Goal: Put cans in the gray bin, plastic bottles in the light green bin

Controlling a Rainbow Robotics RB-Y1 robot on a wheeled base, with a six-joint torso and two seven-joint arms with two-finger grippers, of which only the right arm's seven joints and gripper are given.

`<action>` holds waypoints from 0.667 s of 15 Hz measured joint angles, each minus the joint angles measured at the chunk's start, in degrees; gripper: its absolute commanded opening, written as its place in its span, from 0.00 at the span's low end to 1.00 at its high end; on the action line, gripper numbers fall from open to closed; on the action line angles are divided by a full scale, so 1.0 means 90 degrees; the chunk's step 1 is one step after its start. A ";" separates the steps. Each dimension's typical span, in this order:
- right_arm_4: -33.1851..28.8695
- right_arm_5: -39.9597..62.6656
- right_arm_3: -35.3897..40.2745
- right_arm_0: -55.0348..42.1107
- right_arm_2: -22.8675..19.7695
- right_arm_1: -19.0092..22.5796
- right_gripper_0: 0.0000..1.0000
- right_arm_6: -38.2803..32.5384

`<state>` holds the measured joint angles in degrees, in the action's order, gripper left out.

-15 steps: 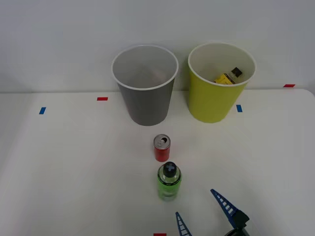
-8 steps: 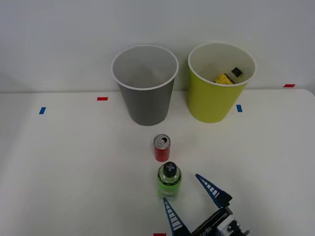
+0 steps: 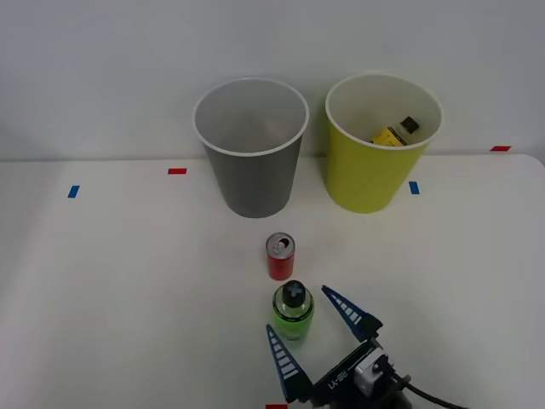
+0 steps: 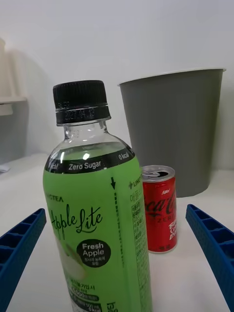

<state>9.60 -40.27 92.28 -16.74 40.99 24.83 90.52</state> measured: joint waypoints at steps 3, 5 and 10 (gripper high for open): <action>0.0106 0.0162 0.0000 0.0182 0.0038 -0.0033 1.00 -0.0006; 0.0131 0.0247 0.0000 0.0222 0.0054 -0.0058 1.00 0.0006; 0.0157 0.0257 0.0000 0.0234 0.0157 -0.0097 1.00 0.0097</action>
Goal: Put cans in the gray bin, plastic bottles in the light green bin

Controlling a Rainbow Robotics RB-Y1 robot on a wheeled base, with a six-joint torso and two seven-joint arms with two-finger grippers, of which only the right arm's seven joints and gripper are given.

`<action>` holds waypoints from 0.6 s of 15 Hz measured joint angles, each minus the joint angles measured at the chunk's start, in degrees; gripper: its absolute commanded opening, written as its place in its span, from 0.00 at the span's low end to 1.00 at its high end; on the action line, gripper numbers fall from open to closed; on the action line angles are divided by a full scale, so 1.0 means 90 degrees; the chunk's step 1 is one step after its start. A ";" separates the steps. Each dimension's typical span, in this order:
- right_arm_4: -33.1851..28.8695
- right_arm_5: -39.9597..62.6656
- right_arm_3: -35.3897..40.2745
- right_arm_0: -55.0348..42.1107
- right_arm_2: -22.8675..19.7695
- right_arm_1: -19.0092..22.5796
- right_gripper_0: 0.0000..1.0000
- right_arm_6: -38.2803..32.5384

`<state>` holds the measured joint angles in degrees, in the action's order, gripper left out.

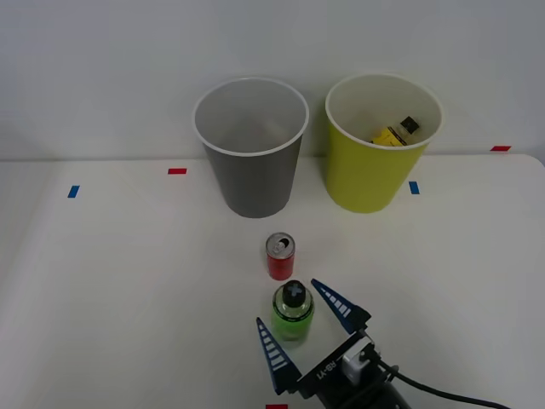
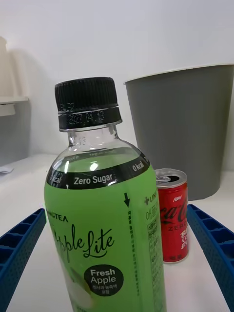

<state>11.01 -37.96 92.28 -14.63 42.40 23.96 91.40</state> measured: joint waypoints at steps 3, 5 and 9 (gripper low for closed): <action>0.0020 0.0005 0.0000 0.0004 0.0004 -0.0084 1.00 0.0074; 0.0068 0.0003 0.0000 0.0010 -0.0004 -0.0081 1.00 0.0112; 0.0181 0.0002 0.0000 -0.0001 -0.0017 -0.0022 1.00 0.0202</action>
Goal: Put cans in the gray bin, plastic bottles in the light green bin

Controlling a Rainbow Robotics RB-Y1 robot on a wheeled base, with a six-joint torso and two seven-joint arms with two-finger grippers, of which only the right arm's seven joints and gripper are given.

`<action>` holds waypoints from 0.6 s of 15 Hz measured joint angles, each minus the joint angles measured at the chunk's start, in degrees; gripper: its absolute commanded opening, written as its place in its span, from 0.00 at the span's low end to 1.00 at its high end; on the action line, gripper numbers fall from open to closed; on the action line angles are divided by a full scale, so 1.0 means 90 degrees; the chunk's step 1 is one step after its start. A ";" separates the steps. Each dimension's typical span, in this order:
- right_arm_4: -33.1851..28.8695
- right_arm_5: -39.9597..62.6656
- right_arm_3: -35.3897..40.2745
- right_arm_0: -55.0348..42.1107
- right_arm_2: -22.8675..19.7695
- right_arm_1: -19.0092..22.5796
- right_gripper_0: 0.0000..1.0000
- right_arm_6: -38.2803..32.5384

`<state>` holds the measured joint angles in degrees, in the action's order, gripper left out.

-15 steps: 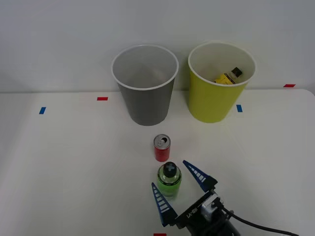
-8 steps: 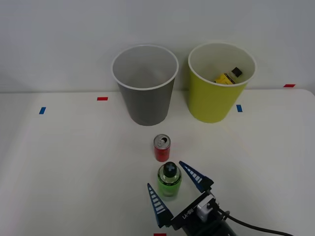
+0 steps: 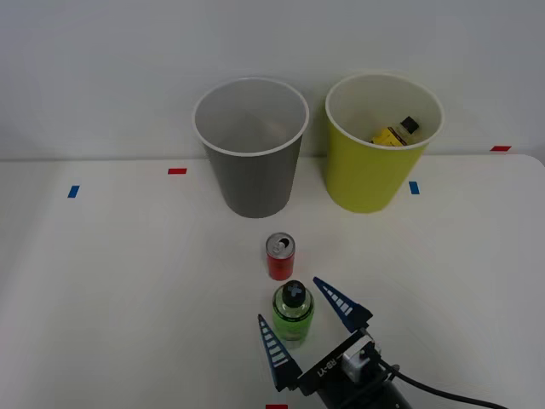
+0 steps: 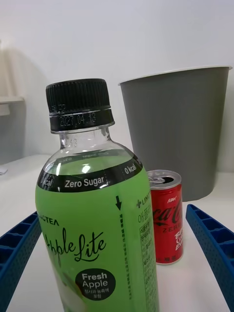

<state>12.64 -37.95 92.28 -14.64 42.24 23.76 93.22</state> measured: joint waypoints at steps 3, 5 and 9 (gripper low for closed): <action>0.0086 -0.0016 0.0000 0.0023 0.0003 -0.0050 1.00 0.0084; 0.0162 -0.0018 0.0000 0.0047 0.0003 -0.0122 1.00 0.0136; 0.0327 -0.0019 0.0000 0.0109 0.0028 -0.0142 1.00 0.0253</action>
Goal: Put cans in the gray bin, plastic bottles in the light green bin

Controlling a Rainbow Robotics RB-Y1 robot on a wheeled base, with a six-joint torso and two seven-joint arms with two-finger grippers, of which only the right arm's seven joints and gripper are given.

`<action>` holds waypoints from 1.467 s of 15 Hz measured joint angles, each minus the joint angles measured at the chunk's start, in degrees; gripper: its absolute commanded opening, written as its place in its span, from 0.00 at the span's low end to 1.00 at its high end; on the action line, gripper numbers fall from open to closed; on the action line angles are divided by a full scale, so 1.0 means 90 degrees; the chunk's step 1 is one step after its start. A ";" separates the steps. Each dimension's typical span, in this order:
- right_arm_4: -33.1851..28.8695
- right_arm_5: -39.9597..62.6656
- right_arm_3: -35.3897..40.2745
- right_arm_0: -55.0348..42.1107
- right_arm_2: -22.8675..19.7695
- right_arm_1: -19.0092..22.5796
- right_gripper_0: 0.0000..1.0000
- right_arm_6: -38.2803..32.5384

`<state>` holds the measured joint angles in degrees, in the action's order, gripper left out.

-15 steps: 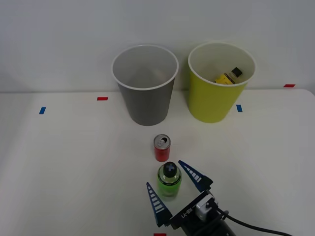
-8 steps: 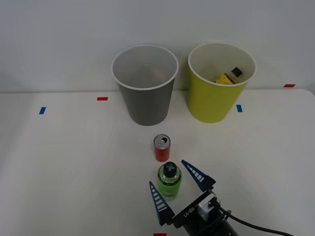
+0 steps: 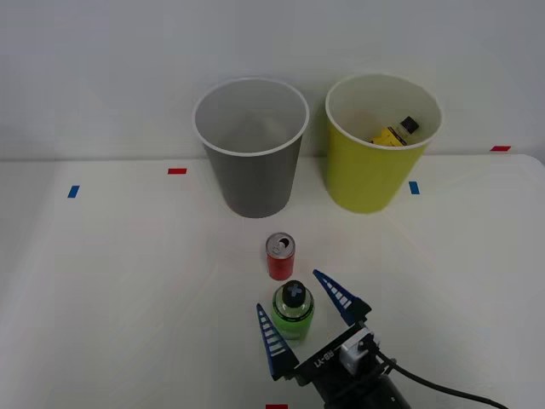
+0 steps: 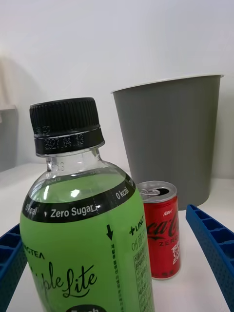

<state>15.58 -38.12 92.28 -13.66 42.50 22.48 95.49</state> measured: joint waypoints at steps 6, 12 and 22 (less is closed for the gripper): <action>0.0198 0.0015 0.0000 0.0074 0.0172 -0.0034 1.00 0.0224; 0.0733 -0.0013 0.0001 0.0078 0.0147 -0.0172 0.00 0.1660; 0.1361 -0.0311 0.0004 -0.0042 0.0346 -0.0123 0.00 0.2219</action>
<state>27.83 -40.92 92.31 -14.04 45.61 21.37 115.46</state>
